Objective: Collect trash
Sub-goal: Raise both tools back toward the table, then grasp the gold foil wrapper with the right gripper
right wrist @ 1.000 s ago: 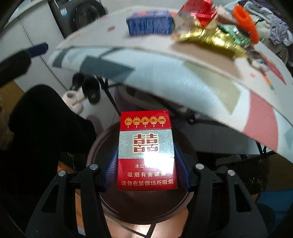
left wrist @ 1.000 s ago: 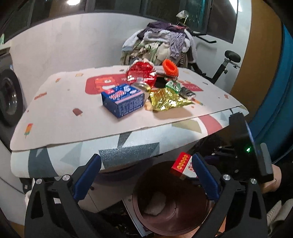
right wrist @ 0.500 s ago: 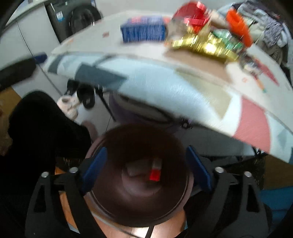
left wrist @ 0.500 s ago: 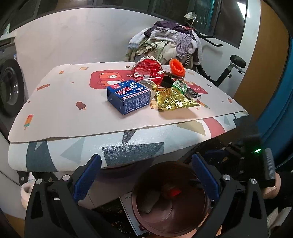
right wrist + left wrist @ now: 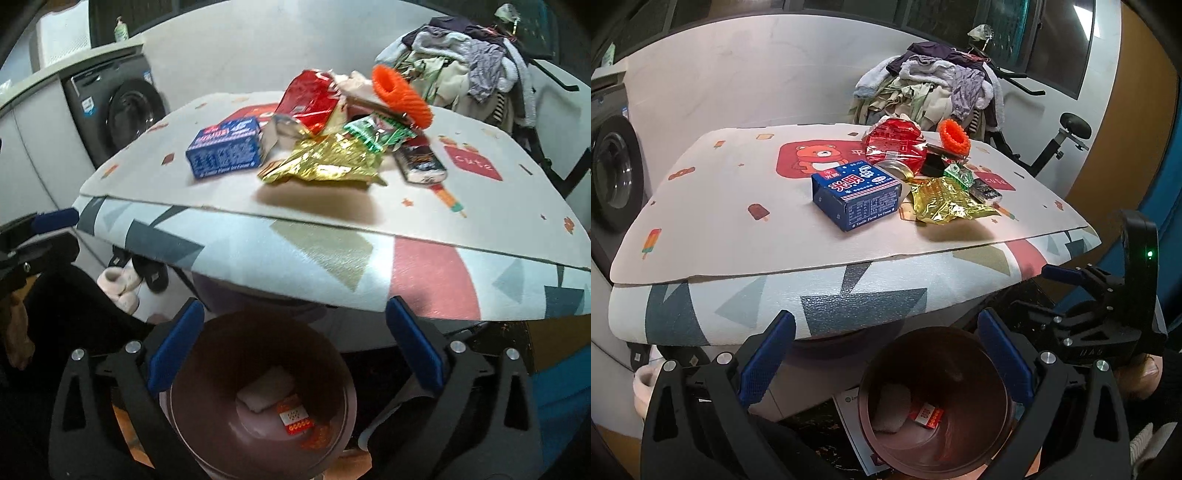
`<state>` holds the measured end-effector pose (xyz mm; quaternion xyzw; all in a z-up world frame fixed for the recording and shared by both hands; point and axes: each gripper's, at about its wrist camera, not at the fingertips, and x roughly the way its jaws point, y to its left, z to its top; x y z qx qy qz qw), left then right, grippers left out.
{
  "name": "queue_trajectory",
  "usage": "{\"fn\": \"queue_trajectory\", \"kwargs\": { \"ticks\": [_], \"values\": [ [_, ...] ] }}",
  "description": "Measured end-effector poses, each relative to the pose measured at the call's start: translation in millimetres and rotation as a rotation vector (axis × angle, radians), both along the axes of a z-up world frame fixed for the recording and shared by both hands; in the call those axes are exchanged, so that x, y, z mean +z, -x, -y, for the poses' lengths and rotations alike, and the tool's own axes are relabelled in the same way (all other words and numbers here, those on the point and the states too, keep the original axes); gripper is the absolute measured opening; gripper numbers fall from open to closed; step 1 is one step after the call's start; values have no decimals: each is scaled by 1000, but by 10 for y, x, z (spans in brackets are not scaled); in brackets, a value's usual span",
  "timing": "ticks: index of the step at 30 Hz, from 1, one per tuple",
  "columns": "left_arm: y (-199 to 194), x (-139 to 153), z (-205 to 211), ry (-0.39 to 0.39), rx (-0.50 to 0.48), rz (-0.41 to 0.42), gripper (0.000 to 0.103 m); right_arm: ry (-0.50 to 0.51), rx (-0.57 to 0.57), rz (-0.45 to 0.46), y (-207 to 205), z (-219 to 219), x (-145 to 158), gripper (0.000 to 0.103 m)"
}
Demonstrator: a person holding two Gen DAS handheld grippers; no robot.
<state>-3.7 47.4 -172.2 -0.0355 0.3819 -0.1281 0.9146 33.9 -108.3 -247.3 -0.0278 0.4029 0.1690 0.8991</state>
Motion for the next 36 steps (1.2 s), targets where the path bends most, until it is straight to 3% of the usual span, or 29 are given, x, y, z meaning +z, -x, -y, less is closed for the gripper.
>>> {"fn": "queue_trajectory", "kwargs": {
  "ticks": [23, 30, 36],
  "values": [
    [7, 20, -32, -2, 20, 6, 97, -19, -14, -6, -19, 74, 32, 97],
    [-173, 145, -203, 70, 91, -10, 97, -110, -88, -11, -431, 338, 296, 97],
    [-387, 273, -270, 107, 132, -1, 97, -321, -135, -124, -1121, 416, 333, 97]
  ]
}}
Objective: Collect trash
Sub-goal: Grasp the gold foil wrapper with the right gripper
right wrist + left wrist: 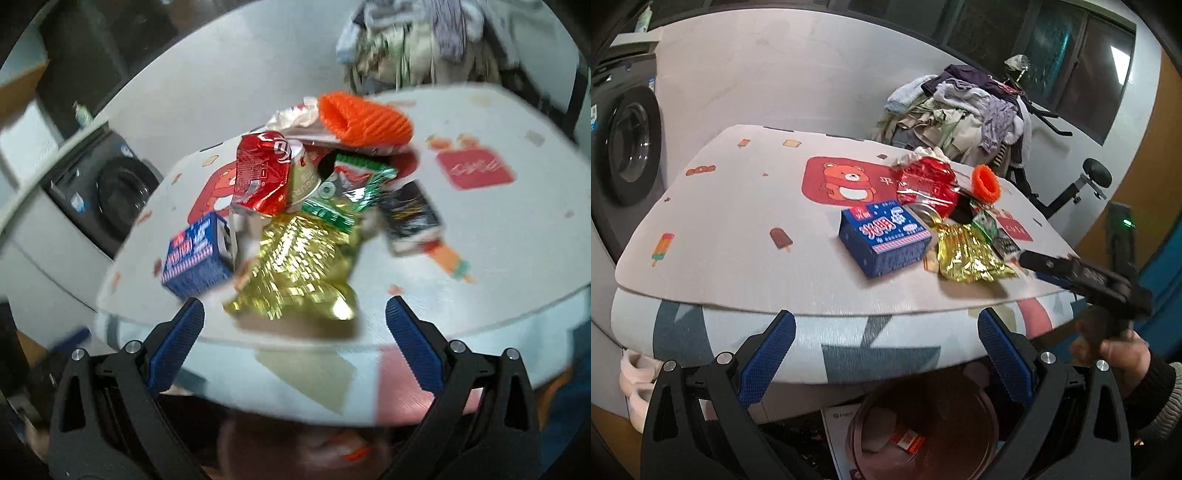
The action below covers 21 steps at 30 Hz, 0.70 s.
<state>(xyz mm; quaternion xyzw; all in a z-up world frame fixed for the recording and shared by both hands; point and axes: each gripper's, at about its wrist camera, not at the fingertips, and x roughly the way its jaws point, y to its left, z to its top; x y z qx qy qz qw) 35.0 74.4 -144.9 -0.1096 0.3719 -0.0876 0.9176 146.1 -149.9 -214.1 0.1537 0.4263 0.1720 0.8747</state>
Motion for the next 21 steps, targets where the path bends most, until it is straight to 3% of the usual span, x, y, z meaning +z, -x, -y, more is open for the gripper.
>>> {"fn": "queue_trajectory", "kwargs": {
  "ticks": [12, 14, 15, 17, 21],
  "values": [
    [-157, -14, -11, 8, 23, -8, 97, 55, -159, -153, -716, -287, -370, 97],
    [-177, -33, -33, 11, 30, -15, 97, 102, -163, -134, -749, -353, -374, 88],
    [-180, -39, -36, 12, 33, -18, 97, 146, -156, -122, -750, -398, -371, 76],
    [-186, -63, -45, 13, 38, -25, 97, 178, -131, -105, -748, -436, -366, 74],
    [-192, -112, -71, 28, 52, -36, 97, 137, -86, -111, -642, -408, -367, 69]
  ]
}}
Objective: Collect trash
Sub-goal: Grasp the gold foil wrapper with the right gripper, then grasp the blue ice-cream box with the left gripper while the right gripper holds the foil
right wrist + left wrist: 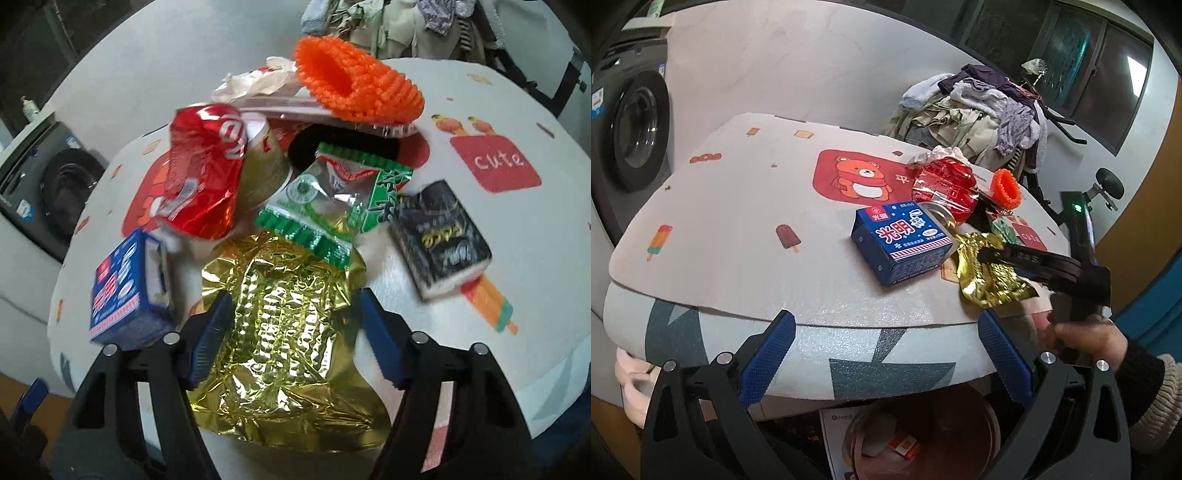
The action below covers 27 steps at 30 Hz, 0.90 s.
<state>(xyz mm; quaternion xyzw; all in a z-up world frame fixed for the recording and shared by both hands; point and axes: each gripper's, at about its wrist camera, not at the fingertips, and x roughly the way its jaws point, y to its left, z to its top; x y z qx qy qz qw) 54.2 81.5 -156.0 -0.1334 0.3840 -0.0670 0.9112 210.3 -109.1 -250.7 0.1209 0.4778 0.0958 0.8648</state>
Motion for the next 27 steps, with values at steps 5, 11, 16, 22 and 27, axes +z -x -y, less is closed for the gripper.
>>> {"fn": "queue_trajectory", "kwargs": {
  "ticks": [5, 11, 16, 22, 27],
  "values": [
    [-3, -46, 20, 15, 0, -15, 97, -38, 64, 13, 340, 54, 18, 68],
    [3, -72, 49, 17, -4, -27, 97, -64, 112, 60, 759, 211, 49, 68],
    [-5, -103, 79, 22, 2, -43, 97, -55, 101, 135, 931, 379, 170, 68],
    [-17, -119, 157, 11, -7, -54, 97, 12, 88, 247, 999, 456, 285, 68],
    [-102, -161, 215, 10, -19, -80, 97, 39, 93, 297, 1047, 465, 272, 68]
  ]
}}
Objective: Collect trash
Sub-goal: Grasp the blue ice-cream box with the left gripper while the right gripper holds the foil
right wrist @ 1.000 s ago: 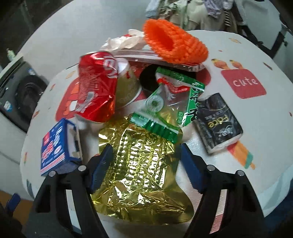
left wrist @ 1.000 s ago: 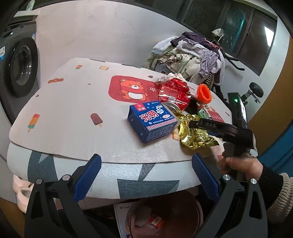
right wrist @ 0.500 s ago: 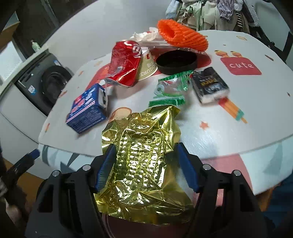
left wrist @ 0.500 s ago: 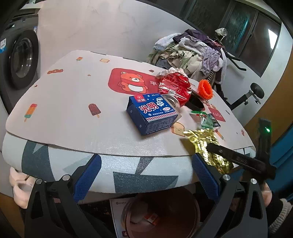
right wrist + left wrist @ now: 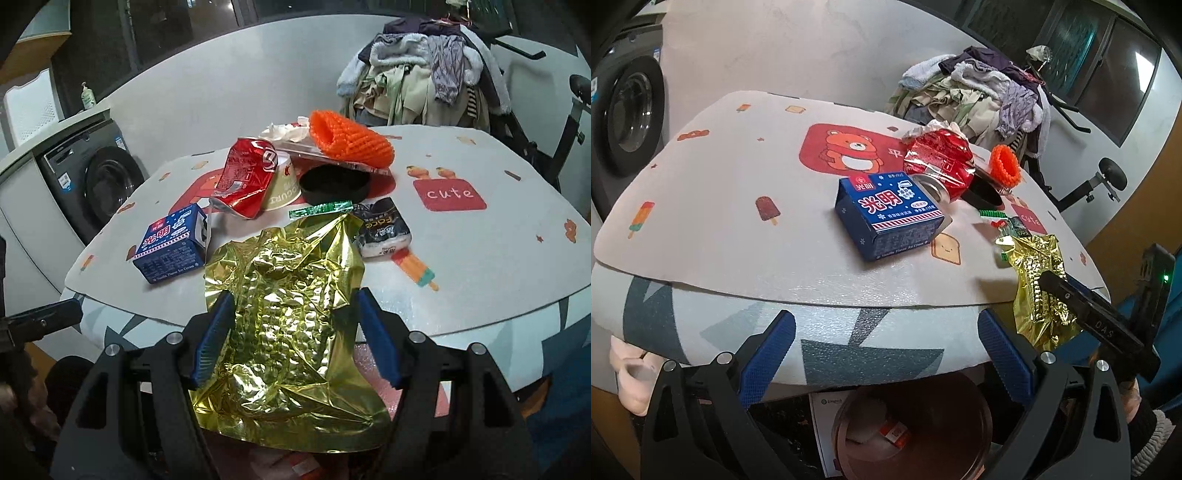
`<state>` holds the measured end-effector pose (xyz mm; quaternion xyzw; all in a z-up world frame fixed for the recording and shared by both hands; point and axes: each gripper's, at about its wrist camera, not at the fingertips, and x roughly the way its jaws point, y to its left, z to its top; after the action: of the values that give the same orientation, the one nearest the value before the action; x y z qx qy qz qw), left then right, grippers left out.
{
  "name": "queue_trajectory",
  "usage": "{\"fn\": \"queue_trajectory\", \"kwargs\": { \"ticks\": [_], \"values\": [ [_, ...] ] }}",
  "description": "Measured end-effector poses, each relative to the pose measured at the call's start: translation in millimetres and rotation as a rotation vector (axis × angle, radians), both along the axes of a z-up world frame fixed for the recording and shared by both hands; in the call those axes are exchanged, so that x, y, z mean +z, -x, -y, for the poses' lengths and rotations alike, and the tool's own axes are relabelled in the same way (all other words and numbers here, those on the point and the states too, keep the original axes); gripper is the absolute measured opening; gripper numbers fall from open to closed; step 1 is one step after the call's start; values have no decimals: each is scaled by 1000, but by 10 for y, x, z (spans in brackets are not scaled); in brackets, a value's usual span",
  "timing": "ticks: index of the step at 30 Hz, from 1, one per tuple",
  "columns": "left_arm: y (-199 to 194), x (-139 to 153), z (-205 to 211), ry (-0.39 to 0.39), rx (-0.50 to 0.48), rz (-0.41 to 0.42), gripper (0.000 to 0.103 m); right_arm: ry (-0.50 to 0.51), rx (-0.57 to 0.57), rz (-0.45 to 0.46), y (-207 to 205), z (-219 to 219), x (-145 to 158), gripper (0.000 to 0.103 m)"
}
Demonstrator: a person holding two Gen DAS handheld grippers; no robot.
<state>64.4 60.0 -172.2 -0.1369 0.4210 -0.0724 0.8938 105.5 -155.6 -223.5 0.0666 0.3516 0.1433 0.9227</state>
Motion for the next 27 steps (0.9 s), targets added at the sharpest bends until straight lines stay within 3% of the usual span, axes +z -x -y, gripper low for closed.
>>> {"fn": "queue_trajectory", "kwargs": {
  "ticks": [6, 13, 18, 23, 27],
  "values": [
    [-371, -21, 20, 49, 30, -70, 97, -7, -25, 26, -36, 91, -27, 68],
    [-1099, -24, 25, 172, 122, -163, 97, -23, -46, 27, -73, 201, -69, 68],
    [-1485, -25, 145, 91, 153, -175, 97, -36, -57, 24, -85, 256, -71, 68],
    [-1679, -223, 194, -26, 174, -225, 97, -30, -60, 22, -77, 255, -56, 68],
    [-1634, -341, 114, -12, 156, -218, 91, -22, -64, 23, -64, 251, -29, 68]
  ]
}}
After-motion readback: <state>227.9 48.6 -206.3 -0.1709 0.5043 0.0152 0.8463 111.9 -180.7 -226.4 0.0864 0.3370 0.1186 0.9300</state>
